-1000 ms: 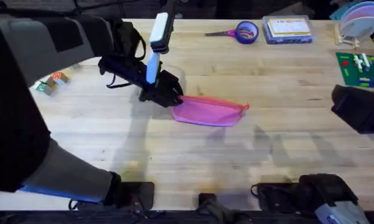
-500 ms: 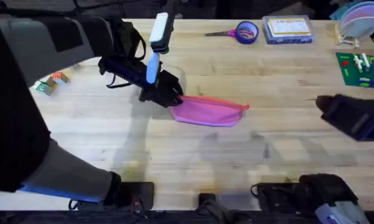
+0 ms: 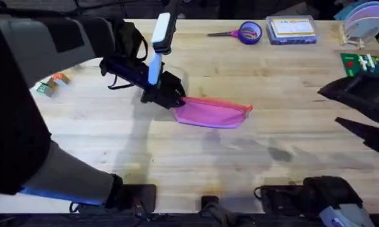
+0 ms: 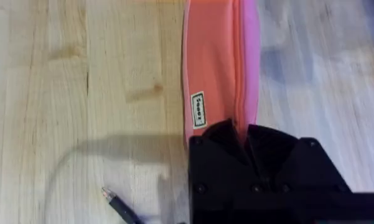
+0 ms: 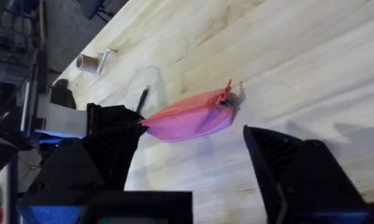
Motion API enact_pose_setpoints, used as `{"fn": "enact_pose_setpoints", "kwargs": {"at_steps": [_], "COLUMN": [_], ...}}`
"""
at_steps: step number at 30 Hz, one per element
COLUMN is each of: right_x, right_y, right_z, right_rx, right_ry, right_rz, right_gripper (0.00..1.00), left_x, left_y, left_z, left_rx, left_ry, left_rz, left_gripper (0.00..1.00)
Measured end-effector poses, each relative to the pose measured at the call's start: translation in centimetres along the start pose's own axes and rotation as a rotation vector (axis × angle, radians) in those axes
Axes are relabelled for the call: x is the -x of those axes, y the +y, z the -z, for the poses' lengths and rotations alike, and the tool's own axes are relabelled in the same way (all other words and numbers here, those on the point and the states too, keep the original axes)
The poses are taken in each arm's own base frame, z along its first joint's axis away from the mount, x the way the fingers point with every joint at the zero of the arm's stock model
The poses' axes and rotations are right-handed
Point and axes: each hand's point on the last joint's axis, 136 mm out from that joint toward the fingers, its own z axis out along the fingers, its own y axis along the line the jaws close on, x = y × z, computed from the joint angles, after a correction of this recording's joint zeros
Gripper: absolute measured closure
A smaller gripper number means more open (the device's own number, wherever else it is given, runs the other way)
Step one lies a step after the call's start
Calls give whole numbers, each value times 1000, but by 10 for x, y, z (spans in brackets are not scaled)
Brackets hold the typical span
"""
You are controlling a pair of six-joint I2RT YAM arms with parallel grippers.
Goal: Unzip the bag, pick up the pens from the table one at a time and place them inside, then zip the bag closed.
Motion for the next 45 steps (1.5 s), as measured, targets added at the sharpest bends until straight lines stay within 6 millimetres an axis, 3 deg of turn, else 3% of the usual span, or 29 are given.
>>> {"fn": "enact_pose_setpoints", "kwargs": {"at_steps": [10, 19, 20, 33, 39, 45], "right_x": [-4, -23, -26, -40, -42, -40], "right_y": [-3, -30, -36, -60, -63, -51], "right_z": [-6, -41, -56, -88, -115, -149], "right_rx": [-7, -75, -81, -202, -268, -259], "right_ry": [20, 92, 101, 209, 284, 318], "right_rz": [-85, -165, -181, -234, -252, -264], "right_gripper": [3, 3, 2, 3, 3, 3], "left_x": [0, 0, 0, 0, 0, 0], "left_y": [0, 0, 0, 0, 0, 0], "left_z": [0, 0, 0, 0, 0, 0], "left_rx": [0, 0, 0, 0, 0, 0], "left_ry": [0, 0, 0, 0, 0, 0], "left_rz": [0, 0, 0, 0, 0, 0], "left_gripper": [957, 957, 957, 957, 957, 958]}}
